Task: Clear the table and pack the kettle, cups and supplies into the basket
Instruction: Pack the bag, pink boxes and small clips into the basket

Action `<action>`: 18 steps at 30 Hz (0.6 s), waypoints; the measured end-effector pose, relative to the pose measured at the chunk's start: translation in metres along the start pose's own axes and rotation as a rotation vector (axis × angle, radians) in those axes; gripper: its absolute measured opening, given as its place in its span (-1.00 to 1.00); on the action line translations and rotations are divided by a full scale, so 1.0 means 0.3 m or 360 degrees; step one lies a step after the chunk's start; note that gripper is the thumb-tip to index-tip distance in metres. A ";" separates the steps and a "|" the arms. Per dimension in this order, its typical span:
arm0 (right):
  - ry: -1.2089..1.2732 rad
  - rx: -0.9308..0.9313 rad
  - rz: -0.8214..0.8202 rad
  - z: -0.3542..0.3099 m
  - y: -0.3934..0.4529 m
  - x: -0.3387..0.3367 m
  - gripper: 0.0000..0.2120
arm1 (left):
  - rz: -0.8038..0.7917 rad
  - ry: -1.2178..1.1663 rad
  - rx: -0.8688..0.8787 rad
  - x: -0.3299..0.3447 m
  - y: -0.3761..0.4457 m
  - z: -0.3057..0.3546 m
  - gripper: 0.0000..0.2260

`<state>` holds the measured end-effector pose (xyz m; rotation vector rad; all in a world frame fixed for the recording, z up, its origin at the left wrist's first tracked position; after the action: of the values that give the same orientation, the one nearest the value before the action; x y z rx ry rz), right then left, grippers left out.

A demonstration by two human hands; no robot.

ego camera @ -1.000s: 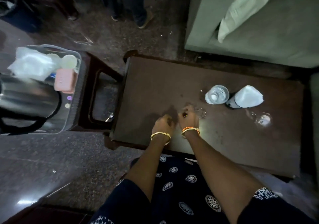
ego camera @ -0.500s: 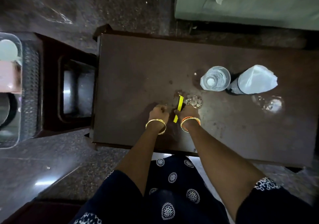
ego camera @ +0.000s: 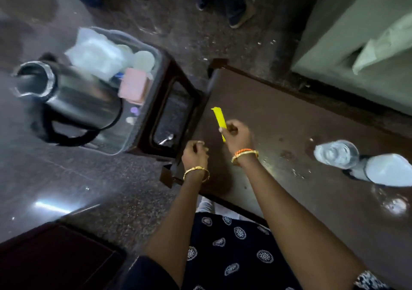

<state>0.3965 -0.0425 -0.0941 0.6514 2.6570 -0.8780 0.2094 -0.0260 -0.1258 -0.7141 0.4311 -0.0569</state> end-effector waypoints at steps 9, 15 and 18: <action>-0.1043 -0.1597 -0.0410 -0.763 -0.138 0.684 -0.76 | 0.0183 -0.1378 -0.0763 -0.505 0.070 -0.087 -0.65; -0.1910 -0.1550 -0.0879 -0.654 -0.128 1.031 -0.69 | 0.0358 -0.1866 -0.0838 -0.573 0.112 -0.130 -0.73; -0.2057 -0.1529 -0.0934 -0.616 -0.119 1.097 -0.68 | 0.0396 -0.1901 -0.0850 -0.592 0.135 -0.170 -0.85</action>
<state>0.0747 0.1544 -0.0577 -0.7321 1.6286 0.0629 0.0233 0.0078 -0.1217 -1.0704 -0.6439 0.7155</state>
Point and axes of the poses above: each hand's wrist, its own y-axis towards the middle knuckle, its own x-axis out of the palm, z = x × y, the point moved 10 cm from there along y, towards the middle knuckle, and after that the axes turned 4 degrees about -z, right-handed, at the moved point
